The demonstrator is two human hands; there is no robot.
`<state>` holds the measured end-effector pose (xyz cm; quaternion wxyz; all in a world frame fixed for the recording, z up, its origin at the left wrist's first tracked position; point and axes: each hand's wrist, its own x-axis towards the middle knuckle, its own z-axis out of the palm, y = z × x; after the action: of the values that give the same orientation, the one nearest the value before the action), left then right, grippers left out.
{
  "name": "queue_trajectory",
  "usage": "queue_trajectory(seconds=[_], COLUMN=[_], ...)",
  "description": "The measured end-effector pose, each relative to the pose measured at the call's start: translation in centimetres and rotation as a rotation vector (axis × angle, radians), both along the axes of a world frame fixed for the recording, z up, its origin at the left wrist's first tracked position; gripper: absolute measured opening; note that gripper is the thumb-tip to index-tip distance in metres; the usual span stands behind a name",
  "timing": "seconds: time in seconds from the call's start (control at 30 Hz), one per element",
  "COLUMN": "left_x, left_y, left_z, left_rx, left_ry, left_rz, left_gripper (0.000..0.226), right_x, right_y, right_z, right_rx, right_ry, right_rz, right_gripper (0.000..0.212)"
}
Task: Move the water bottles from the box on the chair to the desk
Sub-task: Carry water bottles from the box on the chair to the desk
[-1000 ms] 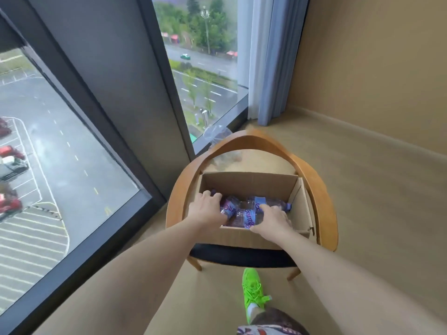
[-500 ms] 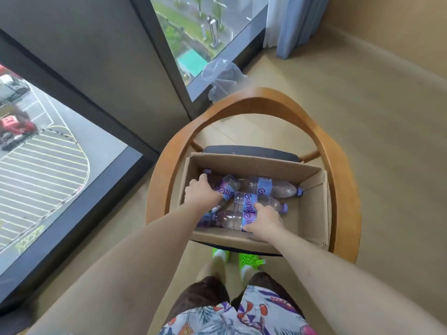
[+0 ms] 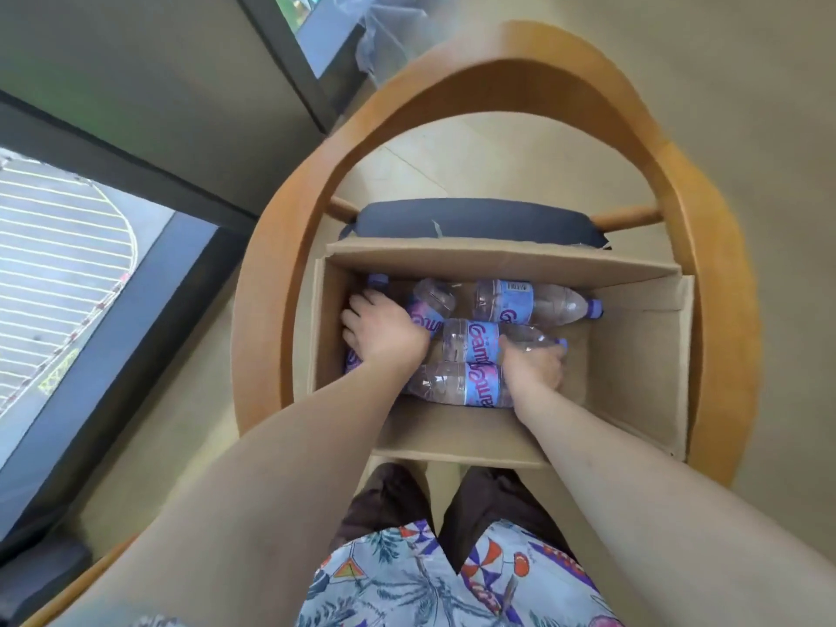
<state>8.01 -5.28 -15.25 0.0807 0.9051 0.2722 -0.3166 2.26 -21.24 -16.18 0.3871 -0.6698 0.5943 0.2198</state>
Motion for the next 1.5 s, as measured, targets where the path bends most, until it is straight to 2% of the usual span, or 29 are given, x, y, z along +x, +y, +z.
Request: queue_trajectory(seconds=[0.1, 0.2, 0.27, 0.47, 0.63, 0.8, 0.97, 1.1, 1.27, 1.37, 1.5], left_x=[-0.6, -1.2, -1.1, 0.5, 1.5, 1.7, 2.2, 2.7, 2.6, 1.7, -0.2], left_y=[-0.8, -0.7, -0.3, 1.6, 3.1, 2.9, 2.0, 1.2, 1.1, 0.4, 0.2], left_z=[-1.1, -1.9, -2.3, -2.6, -1.9, 0.5, 4.3, 7.3, 11.5, 14.8, 18.9], left_rx=[0.138, 0.174, 0.122, -0.130, -0.299, -0.395, -0.444, -0.502, -0.607, -0.672, -0.708], left_ry=[-0.054, -0.120, -0.154, -0.065, 0.035, 0.115, 0.173, 0.154, 0.071, -0.001, -0.105], left_rz=[-0.064, -0.104, -0.140, -0.096, -0.108, -0.103, -0.119, -0.066, 0.063, 0.137, 0.171], left_gripper=[0.070, 0.066, 0.069, 0.075, 0.068, 0.070, 0.073, 0.062, 0.057, 0.049, 0.056], right_x=[0.1, 0.2, 0.5, 1.8, 1.9, 0.9, 1.8, 3.5, 4.1, 4.6, 6.2], right_y=[-0.1, -0.3, -0.3, -0.8, -0.2, 0.4, 0.2, -1.5, -3.5, -4.2, -3.3], right_z=[-1.3, -2.3, -2.3, -1.3, 0.0, 2.1, 5.0, 7.3, 10.4, 12.5, 16.6], right_rx=[0.135, 0.329, 0.402, 0.414, 0.315, 0.238, 0.284, 0.489, 0.732, 0.813, 0.904], right_ry=[-0.061, -0.076, -0.073, -0.028, -0.020, -0.112, -0.282, -0.364, -0.389, -0.403, -0.443], right_rz=[-0.368, -0.553, -0.596, -0.639, -0.678, -0.687, -0.490, -0.235, -0.137, 0.019, 0.244], right_gripper=[0.085, 0.068, 0.059, 0.065, 0.071, 0.065, 0.074, 0.058, 0.052, 0.047, 0.027])
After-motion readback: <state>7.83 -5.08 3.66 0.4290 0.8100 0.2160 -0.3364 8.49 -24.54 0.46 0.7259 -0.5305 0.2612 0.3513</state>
